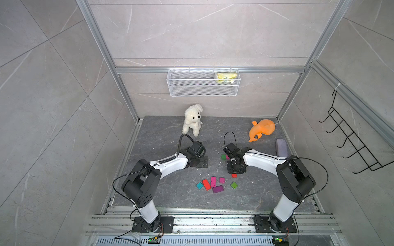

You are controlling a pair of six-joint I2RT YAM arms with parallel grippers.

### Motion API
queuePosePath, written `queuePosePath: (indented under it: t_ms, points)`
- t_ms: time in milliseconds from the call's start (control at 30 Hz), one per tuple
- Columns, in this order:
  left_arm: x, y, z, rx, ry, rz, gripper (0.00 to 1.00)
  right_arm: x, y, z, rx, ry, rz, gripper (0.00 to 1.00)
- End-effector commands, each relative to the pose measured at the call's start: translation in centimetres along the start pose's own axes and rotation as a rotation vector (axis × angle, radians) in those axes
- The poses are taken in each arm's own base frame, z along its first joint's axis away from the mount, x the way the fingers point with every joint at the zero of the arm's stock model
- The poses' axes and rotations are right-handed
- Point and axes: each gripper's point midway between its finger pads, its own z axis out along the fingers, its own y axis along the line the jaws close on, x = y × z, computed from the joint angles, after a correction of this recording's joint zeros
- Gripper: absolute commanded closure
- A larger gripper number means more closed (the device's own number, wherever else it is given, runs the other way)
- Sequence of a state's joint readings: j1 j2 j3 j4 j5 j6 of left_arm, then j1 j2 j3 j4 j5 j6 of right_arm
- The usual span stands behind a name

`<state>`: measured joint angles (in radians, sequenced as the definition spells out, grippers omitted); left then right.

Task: Assemble the number 7 with building blocks
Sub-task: Assemble the building block at the center of the board.

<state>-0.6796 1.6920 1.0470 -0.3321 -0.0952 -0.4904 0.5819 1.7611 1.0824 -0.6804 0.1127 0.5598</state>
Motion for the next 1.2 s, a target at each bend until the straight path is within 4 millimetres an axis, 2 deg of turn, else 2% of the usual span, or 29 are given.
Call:
queuePosePath:
  t_ms: [0, 1167]
  points:
    - [-0.53, -0.01, -0.08, 0.003, -0.014, -0.007, 0.00, -0.21, -0.15, 0.07, 0.031, 0.003, -0.009, 0.61]
    - [-0.41, -0.02, 0.03, 0.003, -0.009, -0.007, 0.00, -0.43, -0.50, 0.40, 0.065, 0.013, -0.006, 0.61]
